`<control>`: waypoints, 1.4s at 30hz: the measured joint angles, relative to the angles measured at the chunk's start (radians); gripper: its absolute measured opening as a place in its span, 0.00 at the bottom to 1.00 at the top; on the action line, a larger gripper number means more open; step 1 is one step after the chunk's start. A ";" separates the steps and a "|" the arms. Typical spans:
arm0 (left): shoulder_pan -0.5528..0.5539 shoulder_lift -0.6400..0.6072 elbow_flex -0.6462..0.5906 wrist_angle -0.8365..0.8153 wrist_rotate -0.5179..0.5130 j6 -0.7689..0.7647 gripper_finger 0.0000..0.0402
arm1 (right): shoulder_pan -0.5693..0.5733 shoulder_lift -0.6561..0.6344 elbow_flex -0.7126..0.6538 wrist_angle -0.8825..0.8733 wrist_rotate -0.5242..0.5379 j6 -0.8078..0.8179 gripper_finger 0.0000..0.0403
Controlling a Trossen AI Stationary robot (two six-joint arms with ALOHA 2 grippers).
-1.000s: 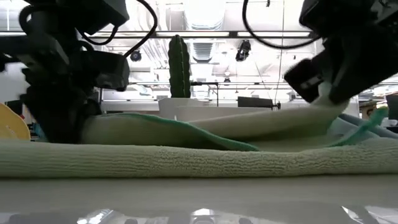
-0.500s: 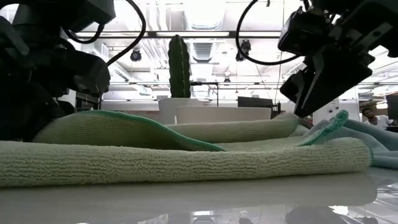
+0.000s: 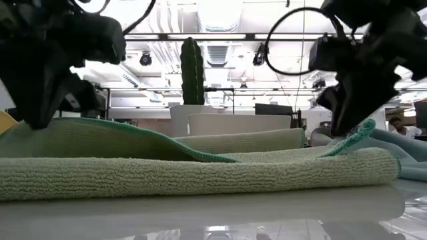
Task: Fold microfiber towels
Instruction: Fold the green towel
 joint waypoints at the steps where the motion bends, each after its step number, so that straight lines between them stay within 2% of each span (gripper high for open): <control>1: 0.001 -0.010 0.000 0.000 -0.012 0.001 0.00 | 0.000 0.009 -0.006 0.001 0.000 0.000 0.17; 10: 0.008 -0.083 0.000 0.006 -0.118 0.002 0.00 | -0.011 0.029 -0.036 -0.084 0.003 0.000 0.05; 19: 0.038 -0.083 0.000 0.012 -0.188 0.033 0.00 | -0.011 0.009 0.002 -0.116 -0.001 -0.004 0.03; 23: 0.062 -0.083 -0.001 0.014 -0.268 0.077 0.00 | -0.013 0.002 0.017 -0.140 0.000 -0.011 0.03; 27: 0.084 -0.060 -0.007 0.015 -0.359 0.131 0.00 | -0.015 -0.002 0.029 -0.133 0.003 -0.026 0.03; 42: 0.132 0.142 -0.013 0.063 -0.377 0.181 0.00 | -0.020 -0.001 0.098 -0.204 0.003 -0.066 0.03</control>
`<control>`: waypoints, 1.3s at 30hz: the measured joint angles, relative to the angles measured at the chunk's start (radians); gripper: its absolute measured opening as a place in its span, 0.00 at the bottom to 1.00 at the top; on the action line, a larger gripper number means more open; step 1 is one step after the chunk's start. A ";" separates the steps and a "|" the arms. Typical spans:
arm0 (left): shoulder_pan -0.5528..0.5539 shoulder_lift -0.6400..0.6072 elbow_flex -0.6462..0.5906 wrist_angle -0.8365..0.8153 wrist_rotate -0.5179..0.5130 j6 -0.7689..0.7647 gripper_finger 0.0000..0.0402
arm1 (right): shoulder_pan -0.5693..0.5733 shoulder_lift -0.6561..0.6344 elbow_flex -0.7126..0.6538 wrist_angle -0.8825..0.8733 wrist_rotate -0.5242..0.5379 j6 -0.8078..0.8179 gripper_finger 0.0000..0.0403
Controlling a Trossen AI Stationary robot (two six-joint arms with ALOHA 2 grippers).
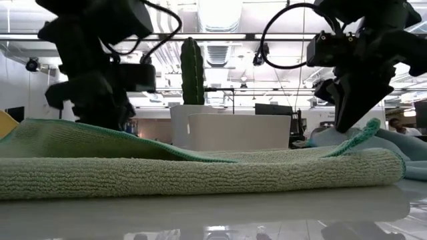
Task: Fold microfiber towels
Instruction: Fold the green towel
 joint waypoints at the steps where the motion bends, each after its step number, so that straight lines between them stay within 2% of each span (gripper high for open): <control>1: 0.002 0.008 0.000 0.002 -0.007 0.000 0.00 | 0.000 0.000 0.004 -0.009 0.000 0.003 0.03; 13: 0.066 0.014 -0.001 -0.006 -0.082 0.076 0.00 | -0.016 -0.015 0.006 -0.105 -0.011 0.111 0.05; 20: 0.078 -0.017 0.009 -0.007 -0.082 0.107 0.00 | -0.016 -0.053 0.007 -0.109 -0.011 0.128 0.21; 26: 0.078 -0.092 0.010 -0.012 -0.079 0.108 0.00 | -0.015 -0.102 0.029 -0.101 -0.011 0.069 0.34; 33: 0.073 -0.234 0.010 -0.039 0.026 0.124 0.03 | -0.004 -0.106 0.029 0.102 -0.005 0.013 0.38; 39: -0.004 -0.284 0.034 -0.015 0.048 0.065 0.21 | 0.069 -0.019 0.027 0.302 -0.004 -0.060 0.36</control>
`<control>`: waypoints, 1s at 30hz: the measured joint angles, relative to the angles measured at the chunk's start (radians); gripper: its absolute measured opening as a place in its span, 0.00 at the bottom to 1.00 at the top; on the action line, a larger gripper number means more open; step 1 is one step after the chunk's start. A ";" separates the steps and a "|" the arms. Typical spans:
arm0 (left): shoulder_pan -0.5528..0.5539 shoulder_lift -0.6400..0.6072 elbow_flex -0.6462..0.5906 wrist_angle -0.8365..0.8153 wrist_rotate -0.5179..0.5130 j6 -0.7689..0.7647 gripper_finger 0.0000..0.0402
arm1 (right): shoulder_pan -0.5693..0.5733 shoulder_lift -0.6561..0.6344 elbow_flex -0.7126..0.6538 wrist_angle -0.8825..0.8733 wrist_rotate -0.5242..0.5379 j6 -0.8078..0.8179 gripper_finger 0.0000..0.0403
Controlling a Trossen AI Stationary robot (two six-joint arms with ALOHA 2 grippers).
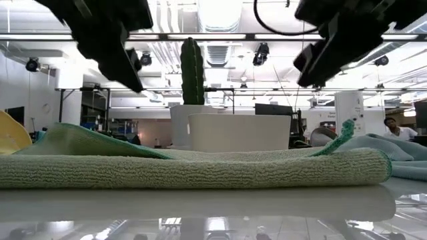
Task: Fold microfiber towels
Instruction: Fold the green towel
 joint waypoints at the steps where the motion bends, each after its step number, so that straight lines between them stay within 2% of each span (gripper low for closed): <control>1: -0.017 0.001 0.006 0.002 -0.001 -0.021 0.25 | 0.015 0.019 0.000 0.035 0.000 -0.006 0.35; 6: -0.109 0.008 0.024 -0.009 -0.010 -0.104 0.40 | 0.096 0.109 0.000 0.163 -0.002 -0.051 0.33; 11: -0.197 0.008 0.032 -0.140 -0.050 -0.161 0.48 | 0.146 0.185 0.000 0.223 -0.006 -0.068 0.34; 17: -0.244 0.011 0.031 -0.287 -0.077 -0.244 0.50 | 0.189 0.257 0.000 0.288 -0.007 -0.018 0.36; 21: -0.248 0.015 0.030 -0.334 -0.086 -0.224 0.50 | 0.220 0.299 0.007 0.335 0.004 -0.005 0.37; 30: -0.248 0.015 0.029 -0.430 -0.151 -0.195 0.50 | 0.235 0.421 0.130 0.262 0.054 -0.057 0.35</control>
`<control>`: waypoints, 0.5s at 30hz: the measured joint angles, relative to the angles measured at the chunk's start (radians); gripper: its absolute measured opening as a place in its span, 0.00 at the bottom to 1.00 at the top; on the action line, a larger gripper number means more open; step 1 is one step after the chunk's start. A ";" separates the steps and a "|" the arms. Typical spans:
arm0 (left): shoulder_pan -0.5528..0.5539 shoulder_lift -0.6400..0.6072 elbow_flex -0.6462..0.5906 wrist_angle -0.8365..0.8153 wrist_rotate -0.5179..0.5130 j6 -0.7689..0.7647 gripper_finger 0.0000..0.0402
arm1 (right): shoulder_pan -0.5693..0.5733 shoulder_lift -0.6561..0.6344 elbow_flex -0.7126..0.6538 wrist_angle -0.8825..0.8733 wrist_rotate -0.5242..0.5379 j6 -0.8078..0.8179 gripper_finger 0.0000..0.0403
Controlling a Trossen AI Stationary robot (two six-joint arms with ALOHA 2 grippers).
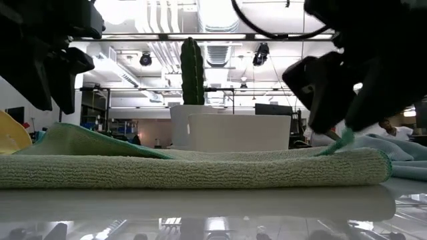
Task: Fold microfiber towels
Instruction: Fold the green towel
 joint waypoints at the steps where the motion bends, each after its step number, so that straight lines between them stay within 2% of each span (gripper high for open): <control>1: 0.000 0.000 0.000 0.002 -0.001 0.000 0.50 | 0.000 0.011 0.017 -0.031 0.000 -0.004 0.35; 5: 0.000 0.000 -0.002 0.001 -0.006 0.010 0.50 | -0.001 0.038 0.080 -0.138 0.001 -0.030 0.33; 15: 0.000 0.000 -0.027 0.003 -0.059 0.028 0.50 | -0.003 0.039 0.109 -0.187 0.026 -0.049 0.29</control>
